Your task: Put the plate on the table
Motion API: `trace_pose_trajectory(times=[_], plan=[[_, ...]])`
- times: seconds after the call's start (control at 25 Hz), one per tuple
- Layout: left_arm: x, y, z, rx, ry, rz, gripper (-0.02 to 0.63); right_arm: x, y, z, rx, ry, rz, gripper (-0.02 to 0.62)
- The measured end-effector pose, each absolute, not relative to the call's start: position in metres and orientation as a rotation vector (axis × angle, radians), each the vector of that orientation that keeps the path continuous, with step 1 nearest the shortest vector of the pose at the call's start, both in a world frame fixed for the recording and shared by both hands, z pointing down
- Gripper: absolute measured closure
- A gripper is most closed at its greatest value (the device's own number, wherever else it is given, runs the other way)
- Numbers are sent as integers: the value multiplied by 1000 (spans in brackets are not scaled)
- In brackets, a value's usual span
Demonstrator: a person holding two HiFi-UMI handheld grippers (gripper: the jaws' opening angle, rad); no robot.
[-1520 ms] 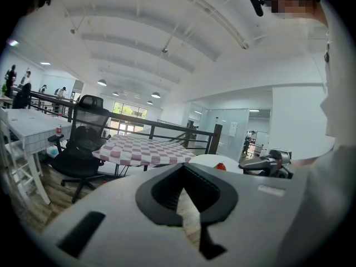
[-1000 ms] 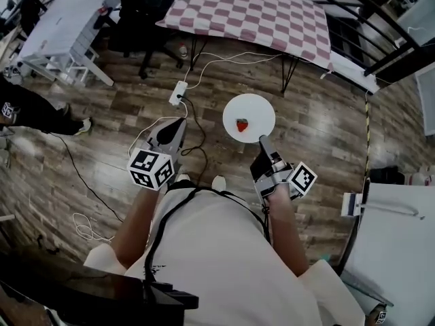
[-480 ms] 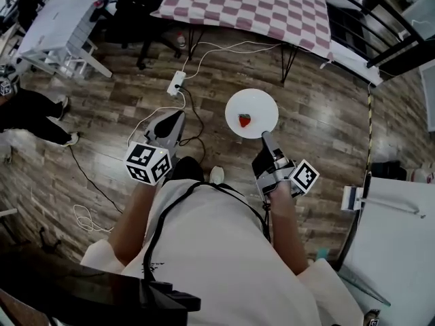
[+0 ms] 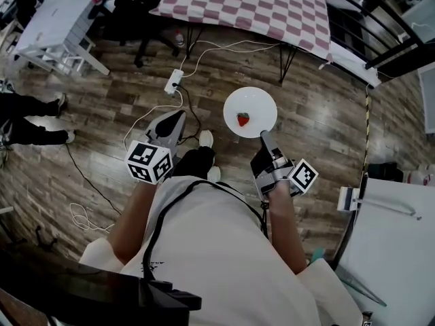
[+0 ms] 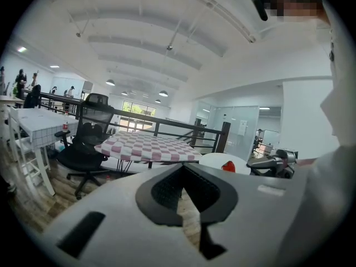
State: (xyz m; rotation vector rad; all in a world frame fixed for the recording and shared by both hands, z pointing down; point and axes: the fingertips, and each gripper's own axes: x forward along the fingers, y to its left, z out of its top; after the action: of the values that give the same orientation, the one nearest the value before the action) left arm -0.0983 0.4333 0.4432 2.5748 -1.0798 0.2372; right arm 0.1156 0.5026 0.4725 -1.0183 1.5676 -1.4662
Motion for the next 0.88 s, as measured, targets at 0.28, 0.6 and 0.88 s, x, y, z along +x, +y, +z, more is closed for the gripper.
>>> trace_pose_trajectory(times=[0.28, 0.6, 0.88], plan=[[-102, 411, 441, 2575, -1098, 227, 600, 113, 482, 469, -1013, 1592, -1468, 572], [-104, 381, 451, 2554, -1107, 239, 600, 114, 448, 472, -1022, 1600, -1488, 572], [-111, 321, 448, 2572, -1082, 246, 600, 98, 391, 464, -1010, 1617, -1474, 572]])
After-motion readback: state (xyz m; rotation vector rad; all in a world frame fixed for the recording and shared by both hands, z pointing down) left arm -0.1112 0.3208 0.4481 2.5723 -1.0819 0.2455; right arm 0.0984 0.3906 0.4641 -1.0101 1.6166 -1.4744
